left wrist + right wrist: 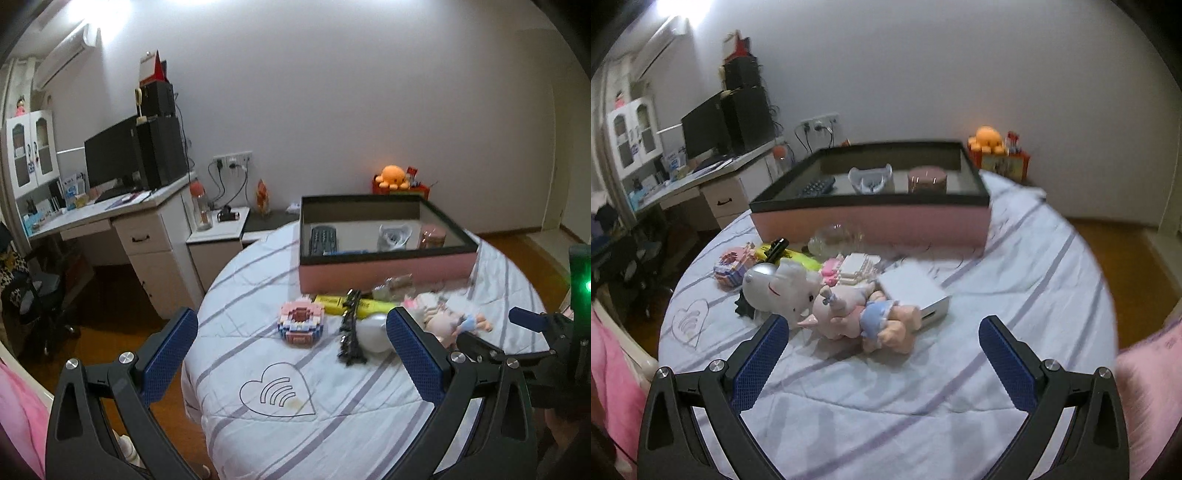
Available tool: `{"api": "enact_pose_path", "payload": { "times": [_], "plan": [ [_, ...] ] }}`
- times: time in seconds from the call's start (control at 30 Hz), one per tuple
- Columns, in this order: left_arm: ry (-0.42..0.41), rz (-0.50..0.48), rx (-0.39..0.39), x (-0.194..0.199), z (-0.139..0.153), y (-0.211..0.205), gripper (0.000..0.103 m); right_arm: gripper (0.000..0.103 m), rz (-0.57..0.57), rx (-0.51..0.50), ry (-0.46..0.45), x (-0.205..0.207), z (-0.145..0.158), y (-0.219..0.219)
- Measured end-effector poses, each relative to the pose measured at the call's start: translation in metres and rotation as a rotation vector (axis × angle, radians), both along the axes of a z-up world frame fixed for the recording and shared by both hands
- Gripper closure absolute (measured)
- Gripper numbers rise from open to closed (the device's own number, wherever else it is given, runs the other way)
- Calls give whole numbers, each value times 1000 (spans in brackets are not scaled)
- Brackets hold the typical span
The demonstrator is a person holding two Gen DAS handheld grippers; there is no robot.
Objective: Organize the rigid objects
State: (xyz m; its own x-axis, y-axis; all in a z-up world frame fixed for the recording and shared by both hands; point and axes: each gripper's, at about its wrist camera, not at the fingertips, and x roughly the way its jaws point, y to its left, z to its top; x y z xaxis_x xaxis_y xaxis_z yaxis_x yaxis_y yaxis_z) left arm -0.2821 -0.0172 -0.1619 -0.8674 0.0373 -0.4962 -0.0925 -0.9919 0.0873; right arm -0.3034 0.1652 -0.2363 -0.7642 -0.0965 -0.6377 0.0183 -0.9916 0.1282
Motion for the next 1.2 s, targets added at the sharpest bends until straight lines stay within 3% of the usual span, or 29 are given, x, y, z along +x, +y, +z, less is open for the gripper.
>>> {"api": "enact_pose_path", "payload": {
  "times": [0.3, 0.53, 0.8, 1.03, 1.1, 1.13, 1.2],
  "plan": [
    [-54, -19, -9, -15, -18, -2, 0, 1, -72, -109, -85, -33, -22, -2],
    [-84, -81, -16, -19, -29, 20, 0, 27, -14, -134, -97, -30, -24, 5],
    [-132, -173, -14, -29, -40, 66, 0, 28, -2, -101, -110, -7, -19, 32],
    [-181, -189, -84, -49, -59, 101, 1, 27, 11, -146, -114, -1, -20, 61],
    [-206, -195, -83, -55, -64, 105, 6, 27, 22, -157, -113, -4, -20, 64],
    [-214, -190, -85, -58, -66, 106, 17, 27, 26, -158, -115, -5, -21, 65],
    [-221, -165, -86, -64, -68, 104, 28, 27, 33, -161, -112, -8, -21, 66]
  ]
}}
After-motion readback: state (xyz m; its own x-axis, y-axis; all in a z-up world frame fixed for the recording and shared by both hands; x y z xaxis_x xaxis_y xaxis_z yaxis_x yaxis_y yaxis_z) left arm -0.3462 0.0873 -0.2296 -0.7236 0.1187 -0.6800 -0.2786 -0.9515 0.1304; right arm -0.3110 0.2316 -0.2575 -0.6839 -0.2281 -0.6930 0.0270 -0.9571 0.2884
